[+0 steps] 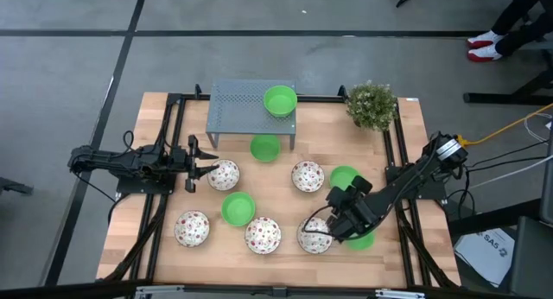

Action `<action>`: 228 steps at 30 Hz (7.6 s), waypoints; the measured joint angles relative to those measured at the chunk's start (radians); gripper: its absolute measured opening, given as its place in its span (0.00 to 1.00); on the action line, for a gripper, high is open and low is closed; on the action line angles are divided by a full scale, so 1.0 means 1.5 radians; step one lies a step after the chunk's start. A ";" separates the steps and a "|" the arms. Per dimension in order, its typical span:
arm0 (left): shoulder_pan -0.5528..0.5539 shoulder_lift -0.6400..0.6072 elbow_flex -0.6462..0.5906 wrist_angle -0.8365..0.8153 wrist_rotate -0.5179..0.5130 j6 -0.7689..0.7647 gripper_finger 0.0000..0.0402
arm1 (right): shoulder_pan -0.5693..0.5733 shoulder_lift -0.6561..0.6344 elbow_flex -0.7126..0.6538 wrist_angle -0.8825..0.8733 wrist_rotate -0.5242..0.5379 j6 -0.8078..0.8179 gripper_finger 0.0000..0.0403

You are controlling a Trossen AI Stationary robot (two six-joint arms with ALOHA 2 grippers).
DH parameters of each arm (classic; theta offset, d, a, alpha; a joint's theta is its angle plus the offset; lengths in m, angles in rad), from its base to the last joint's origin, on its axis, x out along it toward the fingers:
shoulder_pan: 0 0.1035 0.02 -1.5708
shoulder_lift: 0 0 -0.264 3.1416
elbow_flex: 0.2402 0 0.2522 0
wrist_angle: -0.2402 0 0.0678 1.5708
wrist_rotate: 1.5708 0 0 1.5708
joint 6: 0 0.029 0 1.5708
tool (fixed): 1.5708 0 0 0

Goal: Pick & Place Mini bowls
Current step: Stack the green bowl on the green bowl on the shelf

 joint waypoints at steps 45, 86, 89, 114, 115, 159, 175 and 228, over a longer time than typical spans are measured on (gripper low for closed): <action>0.000 0.000 0.000 0.000 0.000 0.000 0.36 | -0.112 -0.022 -0.072 0.124 -0.075 -0.030 0.01; 0.000 0.000 0.000 0.000 0.000 0.000 0.36 | -0.229 -0.005 0.485 0.529 0.122 -0.776 0.02; 0.000 0.000 0.000 0.000 0.000 0.000 0.36 | -0.240 -0.005 0.485 0.534 0.120 -0.844 0.02; 0.000 0.000 0.000 0.000 0.000 0.000 0.36 | -0.485 0.007 0.485 0.422 0.037 -1.018 0.02; 0.000 0.000 0.000 0.000 0.000 0.000 0.36 | -0.491 0.007 0.485 0.411 0.034 -1.013 0.02; 0.000 0.000 0.000 0.000 0.000 0.000 0.36 | -0.619 0.128 0.484 0.203 -0.165 -0.947 0.02; 0.000 0.000 0.000 0.000 0.000 0.000 0.36 | -0.628 0.128 0.484 0.206 -0.170 -0.980 0.17; 0.000 0.000 0.000 0.000 -0.018 0.000 0.36 | -0.629 0.147 0.498 0.211 -0.174 -0.961 0.03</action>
